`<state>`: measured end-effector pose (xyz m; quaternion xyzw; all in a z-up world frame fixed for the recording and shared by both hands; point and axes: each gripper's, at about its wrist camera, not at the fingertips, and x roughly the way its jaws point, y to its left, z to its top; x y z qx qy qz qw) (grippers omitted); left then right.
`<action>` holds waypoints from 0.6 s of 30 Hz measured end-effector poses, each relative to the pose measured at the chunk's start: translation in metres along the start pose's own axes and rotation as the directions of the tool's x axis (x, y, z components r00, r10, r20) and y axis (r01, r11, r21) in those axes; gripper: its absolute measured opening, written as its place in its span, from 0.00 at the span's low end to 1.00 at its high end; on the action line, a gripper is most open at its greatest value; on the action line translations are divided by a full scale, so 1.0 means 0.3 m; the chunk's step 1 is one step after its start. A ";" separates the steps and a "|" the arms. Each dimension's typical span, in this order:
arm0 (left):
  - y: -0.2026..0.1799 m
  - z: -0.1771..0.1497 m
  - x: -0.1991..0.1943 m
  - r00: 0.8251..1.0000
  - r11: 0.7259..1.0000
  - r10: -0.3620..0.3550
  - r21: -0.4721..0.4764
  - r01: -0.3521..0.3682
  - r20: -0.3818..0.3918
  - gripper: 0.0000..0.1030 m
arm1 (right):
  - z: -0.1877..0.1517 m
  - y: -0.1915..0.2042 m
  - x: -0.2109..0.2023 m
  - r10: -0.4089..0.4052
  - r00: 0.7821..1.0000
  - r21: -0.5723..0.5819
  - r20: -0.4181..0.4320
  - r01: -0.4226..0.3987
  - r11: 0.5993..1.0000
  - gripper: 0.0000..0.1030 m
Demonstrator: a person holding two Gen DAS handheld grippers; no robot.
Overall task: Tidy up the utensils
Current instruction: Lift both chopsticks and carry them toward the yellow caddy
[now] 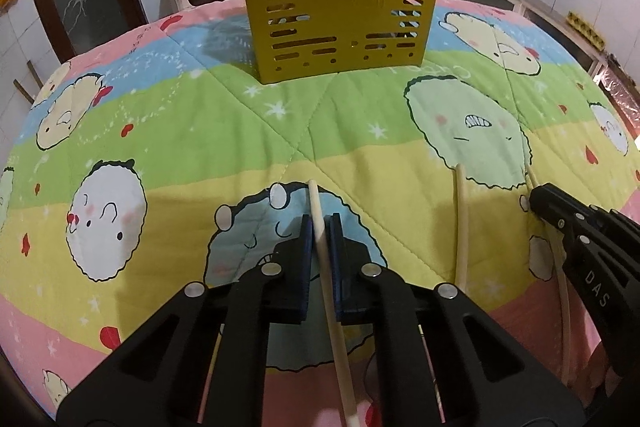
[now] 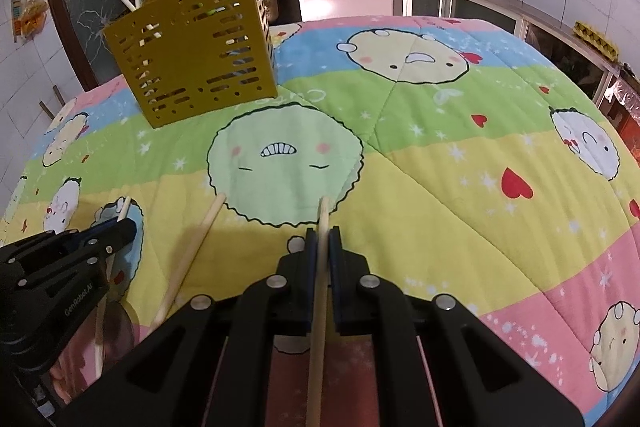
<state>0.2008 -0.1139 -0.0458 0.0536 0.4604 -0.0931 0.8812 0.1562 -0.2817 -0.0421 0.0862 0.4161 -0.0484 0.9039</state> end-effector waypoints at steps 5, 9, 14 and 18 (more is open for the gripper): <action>0.013 0.003 -0.020 1.000 1.000 -0.012 -0.004 0.012 0.025 0.06 | 0.013 0.012 -0.030 -0.002 1.000 -0.008 0.030 0.002 1.000 0.06; 0.036 0.012 -0.047 0.998 1.000 -0.016 -0.016 0.017 0.055 0.06 | 0.033 0.017 -0.059 0.006 0.998 -0.007 0.061 -0.006 1.000 0.06; 0.065 0.025 -0.093 0.995 0.999 -0.022 -0.029 0.025 0.100 0.04 | 0.058 0.029 -0.098 0.024 0.994 -0.004 0.105 -0.024 1.000 0.06; 0.085 0.035 -0.141 0.989 0.999 -0.019 -0.034 0.024 0.147 0.04 | 0.076 0.044 -0.134 0.039 0.989 -0.010 0.143 -0.038 0.999 0.06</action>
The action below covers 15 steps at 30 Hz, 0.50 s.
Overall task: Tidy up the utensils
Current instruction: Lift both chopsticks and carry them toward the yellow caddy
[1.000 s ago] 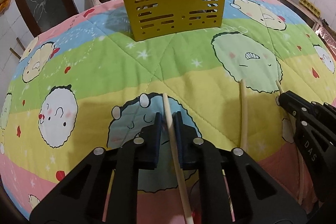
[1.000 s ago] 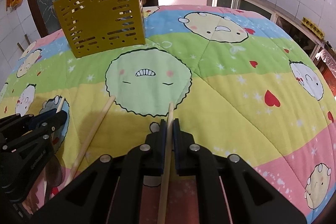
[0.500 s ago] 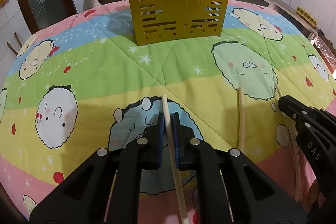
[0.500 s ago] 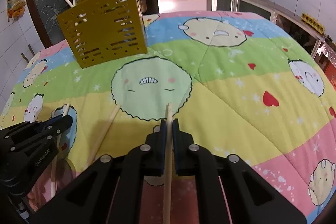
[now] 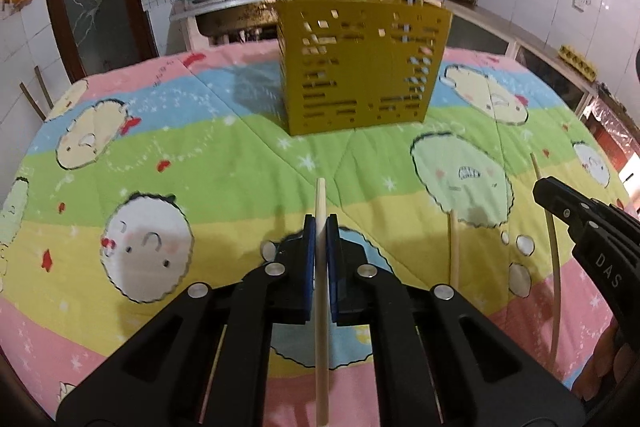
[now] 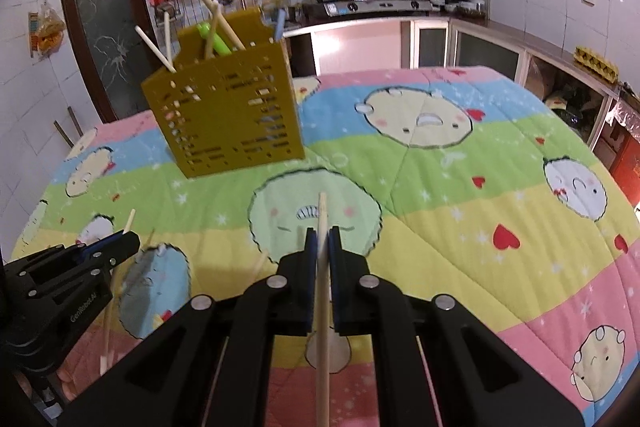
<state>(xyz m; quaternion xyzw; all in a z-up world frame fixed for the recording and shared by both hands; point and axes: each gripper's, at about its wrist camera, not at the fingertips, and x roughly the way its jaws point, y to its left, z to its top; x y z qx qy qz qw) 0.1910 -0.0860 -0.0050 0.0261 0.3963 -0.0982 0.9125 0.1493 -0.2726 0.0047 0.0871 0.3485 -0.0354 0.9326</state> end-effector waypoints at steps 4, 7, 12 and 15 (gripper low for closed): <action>0.018 0.020 -0.034 0.999 1.000 -0.004 -0.004 0.004 0.032 0.04 | 0.021 0.007 -0.027 0.018 0.999 -0.001 0.032 -0.018 1.000 0.06; 0.033 0.036 -0.063 0.998 1.000 -0.001 -0.012 0.002 0.061 0.04 | 0.039 0.007 -0.044 0.036 0.998 -0.001 0.053 -0.036 0.999 0.06; 0.067 0.058 -0.117 0.993 1.000 0.001 -0.028 0.003 0.116 0.04 | 0.070 0.008 -0.068 0.069 0.994 0.000 0.083 -0.070 0.998 0.06; 0.085 0.071 -0.146 0.989 0.999 -0.005 -0.035 0.010 0.145 0.04 | 0.085 0.013 -0.083 0.096 0.990 -0.001 0.108 -0.096 0.995 0.06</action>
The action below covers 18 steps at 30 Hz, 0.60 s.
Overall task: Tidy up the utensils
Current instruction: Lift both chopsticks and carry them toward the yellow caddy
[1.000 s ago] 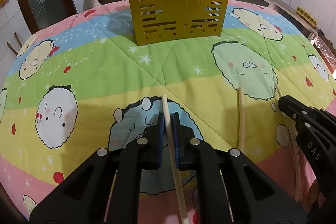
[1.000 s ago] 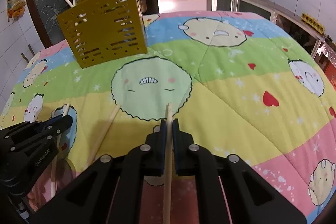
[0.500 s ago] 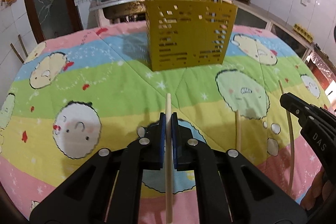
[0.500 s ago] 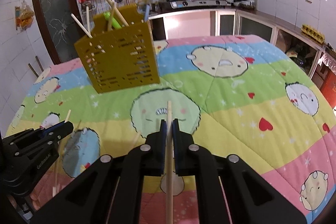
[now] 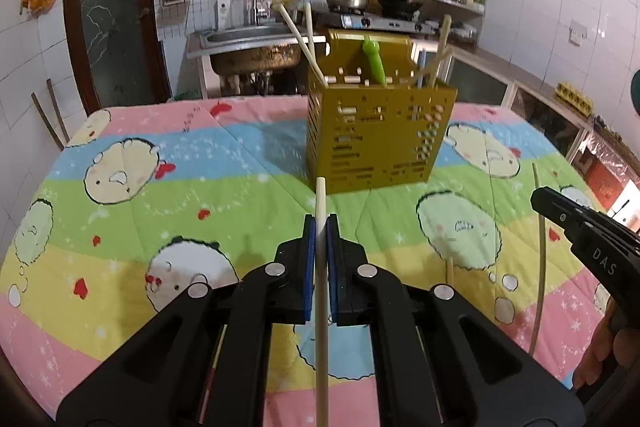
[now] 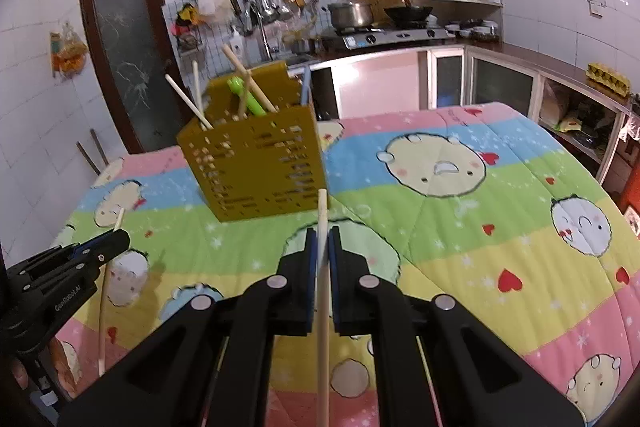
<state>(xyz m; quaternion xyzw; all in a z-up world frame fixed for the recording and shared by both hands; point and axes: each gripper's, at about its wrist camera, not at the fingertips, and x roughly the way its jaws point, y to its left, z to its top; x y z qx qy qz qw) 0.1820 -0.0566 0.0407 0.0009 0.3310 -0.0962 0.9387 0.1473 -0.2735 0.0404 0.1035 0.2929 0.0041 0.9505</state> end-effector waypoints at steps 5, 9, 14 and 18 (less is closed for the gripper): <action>0.028 0.027 -0.043 0.998 1.000 -0.009 -0.020 0.010 0.054 0.04 | 0.026 0.014 -0.030 0.010 0.999 -0.008 0.053 -0.009 1.000 0.06; 0.045 0.042 -0.083 0.994 0.999 -0.013 -0.039 0.017 0.107 0.04 | 0.046 0.033 -0.065 0.009 0.994 -0.030 0.113 -0.005 1.000 0.06; 0.058 0.050 -0.132 0.985 0.998 -0.015 -0.051 0.025 0.174 0.04 | 0.052 0.055 -0.099 0.012 0.988 -0.055 0.155 -0.004 0.999 0.06; 0.062 0.051 -0.165 0.977 0.999 -0.010 -0.040 0.019 0.212 0.04 | 0.040 0.072 -0.108 0.010 0.985 -0.070 0.171 0.002 0.998 0.06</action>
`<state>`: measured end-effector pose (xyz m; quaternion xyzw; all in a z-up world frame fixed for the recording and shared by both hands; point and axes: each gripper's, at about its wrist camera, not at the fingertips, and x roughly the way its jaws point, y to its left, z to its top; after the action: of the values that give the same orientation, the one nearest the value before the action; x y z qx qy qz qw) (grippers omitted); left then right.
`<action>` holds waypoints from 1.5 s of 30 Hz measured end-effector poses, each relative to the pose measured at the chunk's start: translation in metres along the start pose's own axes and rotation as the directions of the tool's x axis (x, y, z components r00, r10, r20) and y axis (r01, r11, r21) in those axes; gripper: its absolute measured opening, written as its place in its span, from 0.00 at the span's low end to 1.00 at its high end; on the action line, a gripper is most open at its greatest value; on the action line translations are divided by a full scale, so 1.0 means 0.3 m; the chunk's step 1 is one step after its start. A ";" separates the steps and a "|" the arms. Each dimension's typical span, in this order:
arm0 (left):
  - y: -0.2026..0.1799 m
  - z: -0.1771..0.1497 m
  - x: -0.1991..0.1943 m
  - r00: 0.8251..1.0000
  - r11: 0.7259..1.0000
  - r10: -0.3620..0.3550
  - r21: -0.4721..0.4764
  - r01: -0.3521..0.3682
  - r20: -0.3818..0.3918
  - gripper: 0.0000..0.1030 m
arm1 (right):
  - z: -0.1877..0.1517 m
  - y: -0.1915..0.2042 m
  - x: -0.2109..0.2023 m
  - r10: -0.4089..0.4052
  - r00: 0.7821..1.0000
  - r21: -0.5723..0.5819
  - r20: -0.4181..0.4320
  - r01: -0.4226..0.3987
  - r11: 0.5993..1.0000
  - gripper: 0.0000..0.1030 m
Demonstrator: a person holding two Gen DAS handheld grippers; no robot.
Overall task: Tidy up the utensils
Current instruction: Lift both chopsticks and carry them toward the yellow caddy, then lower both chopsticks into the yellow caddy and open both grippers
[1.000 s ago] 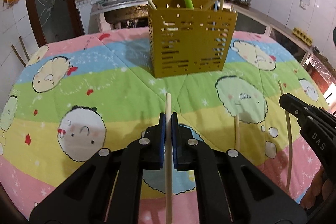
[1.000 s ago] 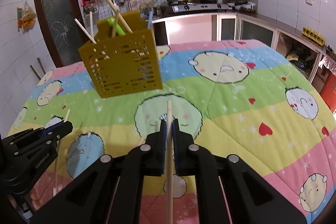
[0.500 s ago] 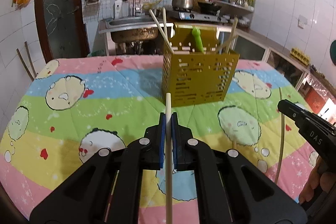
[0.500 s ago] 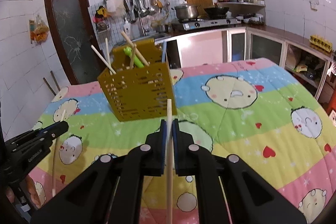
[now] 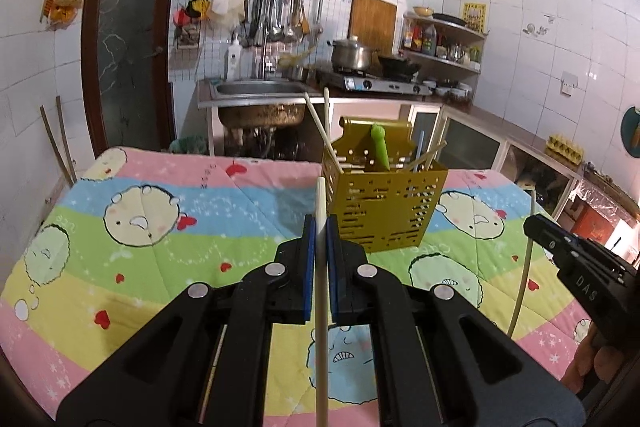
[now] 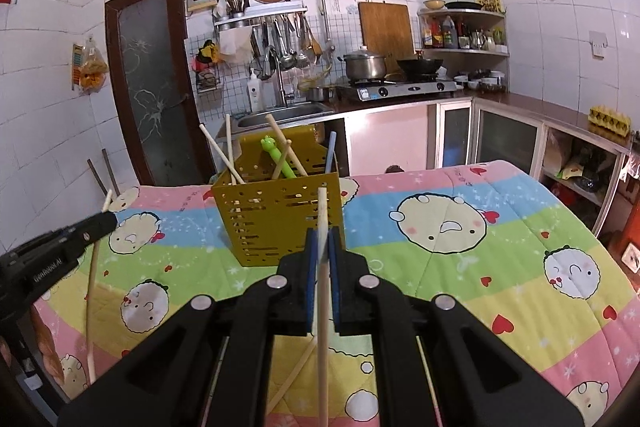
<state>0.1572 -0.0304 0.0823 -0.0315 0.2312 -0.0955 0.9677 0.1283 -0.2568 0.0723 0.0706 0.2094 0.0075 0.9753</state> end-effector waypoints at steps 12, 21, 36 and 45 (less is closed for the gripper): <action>-0.011 0.020 -0.081 0.991 0.996 0.072 0.049 -0.078 0.108 0.04 | -0.015 0.002 -0.067 0.004 0.998 -0.012 0.061 -0.004 1.000 0.06; -0.042 0.055 -0.074 0.990 0.996 0.070 0.054 -0.077 0.118 0.04 | 0.016 -0.078 -0.091 -0.001 0.995 0.019 0.098 -0.001 1.000 0.06; -0.072 0.172 -0.005 0.989 0.999 0.000 0.036 -0.005 0.147 0.04 | 0.182 -0.103 -0.012 0.001 0.993 0.004 0.122 -0.001 1.000 0.06; -0.087 0.371 0.030 0.978 0.999 -0.039 0.011 0.037 0.206 0.04 | 0.384 -0.067 0.028 0.036 0.982 -0.018 0.183 -0.034 0.999 0.06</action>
<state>0.2111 -0.0560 0.1802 -0.0423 0.1289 -0.1109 0.9845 0.1828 -0.2919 0.1700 0.0674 0.1174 0.0196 0.9906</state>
